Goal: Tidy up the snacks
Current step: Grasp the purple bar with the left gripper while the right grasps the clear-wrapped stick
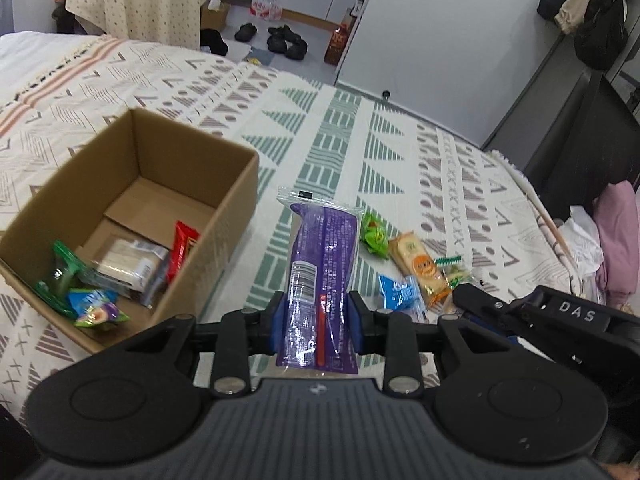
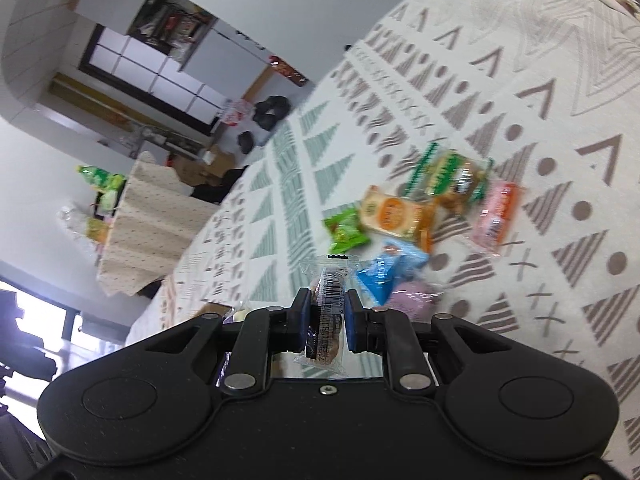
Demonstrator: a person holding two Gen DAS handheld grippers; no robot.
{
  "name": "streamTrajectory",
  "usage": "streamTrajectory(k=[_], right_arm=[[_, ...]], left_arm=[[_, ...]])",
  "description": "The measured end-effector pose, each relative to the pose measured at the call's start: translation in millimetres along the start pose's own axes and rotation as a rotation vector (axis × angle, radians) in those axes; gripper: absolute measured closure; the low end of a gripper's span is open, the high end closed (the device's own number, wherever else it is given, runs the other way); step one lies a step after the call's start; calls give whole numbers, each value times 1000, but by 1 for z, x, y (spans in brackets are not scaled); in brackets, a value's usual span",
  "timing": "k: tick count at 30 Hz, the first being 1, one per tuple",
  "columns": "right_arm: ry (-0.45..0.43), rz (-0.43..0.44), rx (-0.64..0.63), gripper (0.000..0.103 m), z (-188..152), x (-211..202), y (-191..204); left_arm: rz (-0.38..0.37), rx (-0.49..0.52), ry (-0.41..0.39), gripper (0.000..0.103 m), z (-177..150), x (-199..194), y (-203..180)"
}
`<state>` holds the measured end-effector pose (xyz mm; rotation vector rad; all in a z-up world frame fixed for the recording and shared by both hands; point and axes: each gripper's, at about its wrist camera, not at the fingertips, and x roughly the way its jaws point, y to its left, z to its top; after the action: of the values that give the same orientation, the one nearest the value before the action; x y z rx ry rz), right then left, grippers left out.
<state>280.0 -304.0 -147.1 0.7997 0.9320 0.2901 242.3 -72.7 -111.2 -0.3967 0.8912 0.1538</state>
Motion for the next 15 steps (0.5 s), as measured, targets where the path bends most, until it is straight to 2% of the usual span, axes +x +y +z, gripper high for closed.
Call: streamTrajectory(k=[15], right_arm=[[-19,110,-97,85,-18,5,43]], left_arm=[[32,-44,-73,72,20,-35,33]])
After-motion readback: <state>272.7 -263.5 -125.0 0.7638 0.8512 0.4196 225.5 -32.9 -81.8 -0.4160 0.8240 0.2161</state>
